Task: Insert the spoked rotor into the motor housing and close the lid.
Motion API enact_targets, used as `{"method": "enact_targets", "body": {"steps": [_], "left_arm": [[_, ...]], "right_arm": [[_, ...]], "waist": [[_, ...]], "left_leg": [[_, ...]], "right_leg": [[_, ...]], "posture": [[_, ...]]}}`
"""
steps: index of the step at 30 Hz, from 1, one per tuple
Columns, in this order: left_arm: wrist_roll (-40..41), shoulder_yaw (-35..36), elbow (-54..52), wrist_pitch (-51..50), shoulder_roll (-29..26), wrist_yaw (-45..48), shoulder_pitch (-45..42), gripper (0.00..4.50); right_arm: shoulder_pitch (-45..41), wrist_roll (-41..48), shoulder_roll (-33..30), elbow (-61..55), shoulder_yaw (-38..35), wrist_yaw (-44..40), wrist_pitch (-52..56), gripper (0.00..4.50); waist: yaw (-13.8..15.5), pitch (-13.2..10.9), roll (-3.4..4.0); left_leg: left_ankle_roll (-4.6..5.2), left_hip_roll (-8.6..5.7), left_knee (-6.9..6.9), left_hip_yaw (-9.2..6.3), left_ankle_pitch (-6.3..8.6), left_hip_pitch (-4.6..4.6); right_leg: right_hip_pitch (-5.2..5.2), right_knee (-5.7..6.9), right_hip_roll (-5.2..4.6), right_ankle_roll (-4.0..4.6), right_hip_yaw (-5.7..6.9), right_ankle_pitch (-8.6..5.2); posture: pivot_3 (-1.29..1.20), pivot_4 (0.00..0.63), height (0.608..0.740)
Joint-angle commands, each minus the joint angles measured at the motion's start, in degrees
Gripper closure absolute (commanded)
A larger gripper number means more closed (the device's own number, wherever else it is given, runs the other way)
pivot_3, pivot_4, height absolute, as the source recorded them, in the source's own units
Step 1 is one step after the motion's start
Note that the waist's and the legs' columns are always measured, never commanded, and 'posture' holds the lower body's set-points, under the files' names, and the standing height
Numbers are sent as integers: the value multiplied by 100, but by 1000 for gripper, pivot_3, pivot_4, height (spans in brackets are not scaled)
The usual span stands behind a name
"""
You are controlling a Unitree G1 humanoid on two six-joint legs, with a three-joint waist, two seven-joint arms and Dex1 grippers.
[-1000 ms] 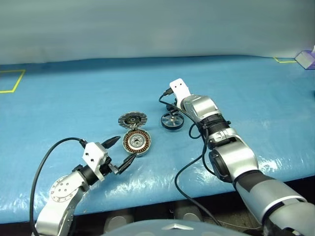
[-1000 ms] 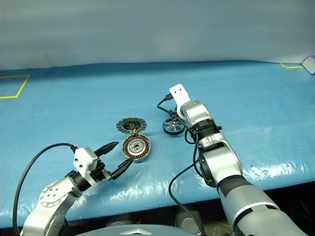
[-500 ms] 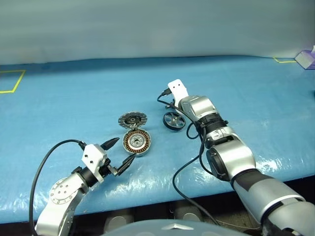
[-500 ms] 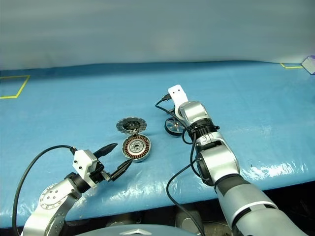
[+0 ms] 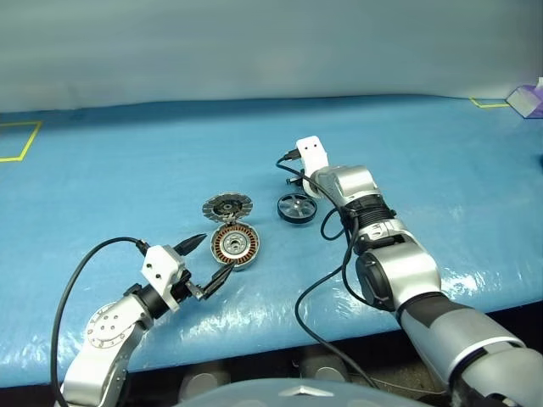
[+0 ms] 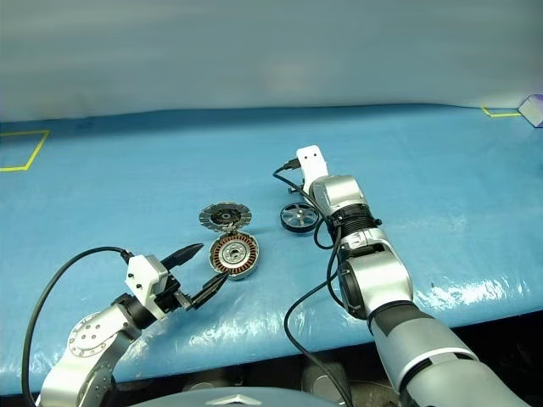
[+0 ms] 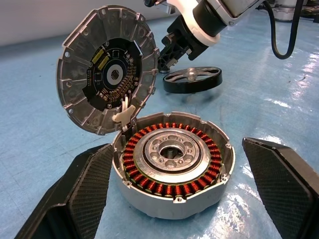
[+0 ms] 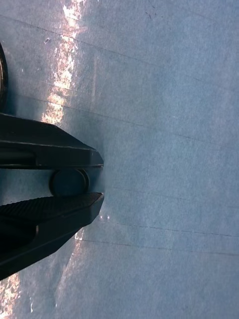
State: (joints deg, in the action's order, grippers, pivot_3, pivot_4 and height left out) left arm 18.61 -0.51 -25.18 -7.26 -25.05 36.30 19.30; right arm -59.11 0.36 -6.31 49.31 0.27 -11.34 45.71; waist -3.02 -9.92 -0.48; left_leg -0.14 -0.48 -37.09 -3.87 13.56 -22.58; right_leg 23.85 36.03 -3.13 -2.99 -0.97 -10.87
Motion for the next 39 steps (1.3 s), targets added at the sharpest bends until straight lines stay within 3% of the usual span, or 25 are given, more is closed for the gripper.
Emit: {"method": "enact_targets", "body": {"steps": [1, 2, 9, 13, 20, 39], "left_arm": [[8, 19, -118, 4, -33, 7, -47, 0], [12, 16, -121, -4, -34, 8, -55, 0], [22, 4, -127, -44, -46, 22, -82, 0], [51, 16, -166, -92, -84, 65, -47, 0], [107, -13, -144, -147, -75, 93, -161, 0], [118, -135, -113, -190, -11, 199, -162, 0]], "right_arm": [[2, 22, -11, -123, -57, 71, 48, 4318], [15, 18, -16, -124, -46, 67, 44, 4482], [49, 44, -68, -280, -30, -32, -194, 4482], [64, 111, -40, -477, -133, 94, -97, 3639], [129, 117, -77, -691, -168, 249, 240, 1295], [515, 209, -11, -1299, -132, 396, 964, 1295]], "waist": [[-1, 0, 0], [-1, 0, 0], [-7, 0, 0], [-21, -1, 1], [-36, -2, 3], [-43, -1, 3]], "left_leg": [[0, 0, 0, 0, 0, 0], [0, 0, 0, 0, 0, 0], [0, 0, 0, 0, 0, 0], [0, 0, 0, 0, 0, 0], [0, 0, 2, -1, 0, -2], [0, 0, 1, -1, 0, -2]], "right_leg": [[0, 0, 0, 0, 0, 0], [0, 0, 0, 0, 0, 0], [0, 0, 0, -1, 0, -1], [1, 0, 0, -7, 0, -4], [3, 0, 0, -7, 0, 3], [2, 0, 0, -13, 0, -2]], "posture": [[0, 150, 740], [0, 150, 740], [0, 150, 740], [0, 150, 740], [0, 150, 740], [0, 150, 740]]}}
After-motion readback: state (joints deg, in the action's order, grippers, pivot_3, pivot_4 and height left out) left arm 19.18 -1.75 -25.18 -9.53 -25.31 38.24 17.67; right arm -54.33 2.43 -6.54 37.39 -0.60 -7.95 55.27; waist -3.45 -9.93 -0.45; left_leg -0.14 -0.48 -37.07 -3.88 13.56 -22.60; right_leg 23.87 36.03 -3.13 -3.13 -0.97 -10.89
